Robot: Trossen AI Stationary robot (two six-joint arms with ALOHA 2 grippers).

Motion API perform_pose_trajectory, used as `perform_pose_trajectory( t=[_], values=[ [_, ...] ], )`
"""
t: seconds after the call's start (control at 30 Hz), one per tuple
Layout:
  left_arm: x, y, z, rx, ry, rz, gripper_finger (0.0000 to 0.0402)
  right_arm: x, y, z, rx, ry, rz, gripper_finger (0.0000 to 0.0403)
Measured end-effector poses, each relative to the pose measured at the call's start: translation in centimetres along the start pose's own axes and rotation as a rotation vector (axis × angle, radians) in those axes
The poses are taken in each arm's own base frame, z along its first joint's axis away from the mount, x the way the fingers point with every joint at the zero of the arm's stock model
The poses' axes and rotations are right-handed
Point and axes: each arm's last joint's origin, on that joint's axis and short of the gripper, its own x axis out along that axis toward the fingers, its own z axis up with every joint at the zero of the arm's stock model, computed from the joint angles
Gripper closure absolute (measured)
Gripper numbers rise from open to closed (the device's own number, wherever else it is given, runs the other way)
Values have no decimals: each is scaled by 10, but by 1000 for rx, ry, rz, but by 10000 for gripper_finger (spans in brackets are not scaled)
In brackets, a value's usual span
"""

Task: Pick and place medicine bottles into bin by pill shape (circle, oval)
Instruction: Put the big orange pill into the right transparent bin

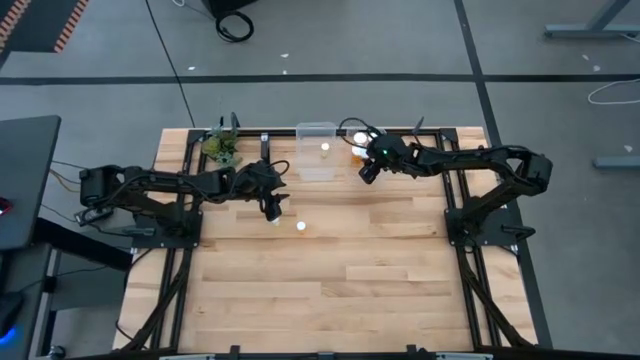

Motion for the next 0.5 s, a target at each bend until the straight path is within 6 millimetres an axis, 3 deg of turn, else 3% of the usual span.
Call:
perform_pose_trajectory(
  t=[0.23, 0.5],
  values=[
    [0, 0, 0, 10, -1, 0, 230, 0, -3, -1, 46, 34, -84, 196],
    [0, 0, 0, 23, -4, 0, 230, 10, 21, 8, 12, 92, -74, 196]
  ],
)
